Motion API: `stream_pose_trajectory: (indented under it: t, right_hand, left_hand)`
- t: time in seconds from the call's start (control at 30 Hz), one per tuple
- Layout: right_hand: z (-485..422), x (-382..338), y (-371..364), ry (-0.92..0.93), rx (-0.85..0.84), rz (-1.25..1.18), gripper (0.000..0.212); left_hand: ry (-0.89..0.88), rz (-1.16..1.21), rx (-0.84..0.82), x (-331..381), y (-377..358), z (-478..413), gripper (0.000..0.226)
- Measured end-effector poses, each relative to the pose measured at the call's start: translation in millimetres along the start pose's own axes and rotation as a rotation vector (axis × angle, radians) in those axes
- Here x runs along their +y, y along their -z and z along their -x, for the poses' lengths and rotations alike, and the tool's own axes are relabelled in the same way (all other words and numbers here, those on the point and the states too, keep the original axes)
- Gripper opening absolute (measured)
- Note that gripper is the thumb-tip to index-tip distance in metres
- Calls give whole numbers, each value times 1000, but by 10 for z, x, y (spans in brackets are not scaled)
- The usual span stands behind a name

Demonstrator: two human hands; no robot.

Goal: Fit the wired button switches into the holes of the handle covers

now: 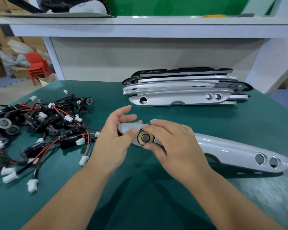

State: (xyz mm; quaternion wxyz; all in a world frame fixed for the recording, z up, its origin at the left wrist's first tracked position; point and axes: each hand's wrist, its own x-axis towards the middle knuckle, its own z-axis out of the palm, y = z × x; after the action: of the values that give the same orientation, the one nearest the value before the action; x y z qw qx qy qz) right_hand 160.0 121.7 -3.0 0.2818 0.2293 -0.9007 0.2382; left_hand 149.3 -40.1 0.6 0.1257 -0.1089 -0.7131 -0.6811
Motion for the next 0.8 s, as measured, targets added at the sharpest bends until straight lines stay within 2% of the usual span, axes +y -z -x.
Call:
stream_pose_trajectory:
  t: [0.13,0.27,0.37,0.57,0.7,0.8]
  right_hand:
    - [2,24,40,80,1,65,35]
    - [-1,23,45,40,41,2,47]
    - [-11,-33,7,60,131,0,38]
    - [-31,43,116,80,-55,-142,46]
    - [-52,101,164,63,-135,-136,49]
    - [-48,174,238,-23,-182,-144,57]
  left_hand:
    - [7,22,14,1,3,-1,42]
    - [-5,32,10,-5,-16,-4,41]
    - [-17,88,5,-7,-27,-8,40]
    - [-3,165,-2,7,-4,-14,44]
    - [3,-91,-70,12,-1,16,55]
    - [11,-225,-74,31,4,21,56]
